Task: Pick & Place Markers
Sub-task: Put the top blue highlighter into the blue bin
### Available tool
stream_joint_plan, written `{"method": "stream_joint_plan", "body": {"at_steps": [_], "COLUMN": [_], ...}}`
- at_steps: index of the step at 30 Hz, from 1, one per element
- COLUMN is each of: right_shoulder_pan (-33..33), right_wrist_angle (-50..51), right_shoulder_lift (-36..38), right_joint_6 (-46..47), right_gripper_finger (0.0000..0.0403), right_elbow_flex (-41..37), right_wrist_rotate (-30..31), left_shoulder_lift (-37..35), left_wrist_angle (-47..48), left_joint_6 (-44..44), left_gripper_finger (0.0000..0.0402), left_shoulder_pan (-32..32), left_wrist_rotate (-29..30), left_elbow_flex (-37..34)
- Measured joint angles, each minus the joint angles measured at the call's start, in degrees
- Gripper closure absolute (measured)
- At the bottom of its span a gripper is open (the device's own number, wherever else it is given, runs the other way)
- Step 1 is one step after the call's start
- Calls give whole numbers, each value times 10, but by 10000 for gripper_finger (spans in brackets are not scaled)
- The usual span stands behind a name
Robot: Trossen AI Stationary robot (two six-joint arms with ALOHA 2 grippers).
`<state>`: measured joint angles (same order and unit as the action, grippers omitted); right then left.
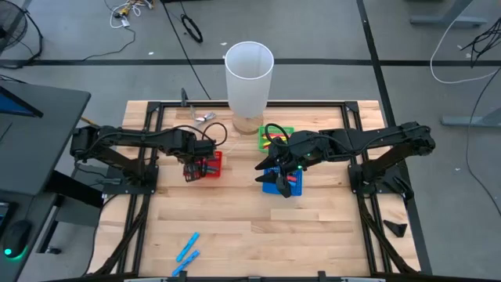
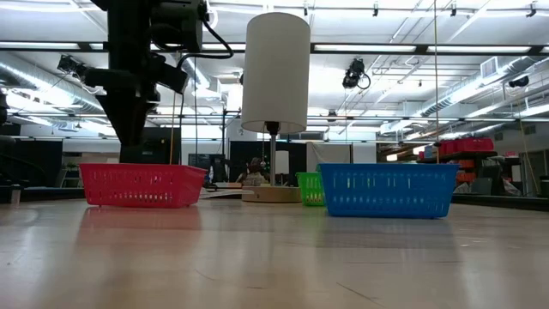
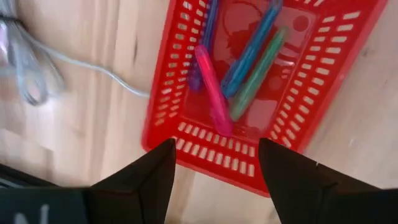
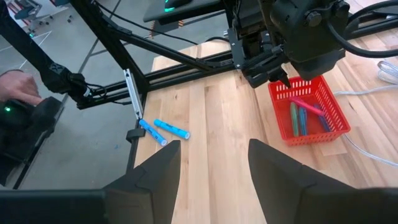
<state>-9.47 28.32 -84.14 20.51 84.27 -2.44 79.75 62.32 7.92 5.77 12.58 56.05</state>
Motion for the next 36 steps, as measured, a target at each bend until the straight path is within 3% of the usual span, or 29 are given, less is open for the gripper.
{"method": "stream_joint_plan", "body": {"at_steps": [8, 23, 36], "right_shoulder_pan": [0, 0, 0], "right_wrist_angle": [1, 0, 0], "right_shoulder_lift": [0, 0, 0], "right_joint_6": [-5, -14, -30], "right_gripper_finger": [214, 214, 214], "right_elbow_flex": [0, 0, 0], "right_wrist_rotate": [0, 6, 3], "left_shoulder_lift": [0, 0, 0], "left_wrist_angle": [21, -17, -121], "left_joint_6": [175, 534, 851], "left_gripper_finger": [170, 170, 170], "left_shoulder_pan": [-28, -232, -418], "left_wrist_rotate": [-95, -179, -162], "left_elbow_flex": [0, 0, 0]}}
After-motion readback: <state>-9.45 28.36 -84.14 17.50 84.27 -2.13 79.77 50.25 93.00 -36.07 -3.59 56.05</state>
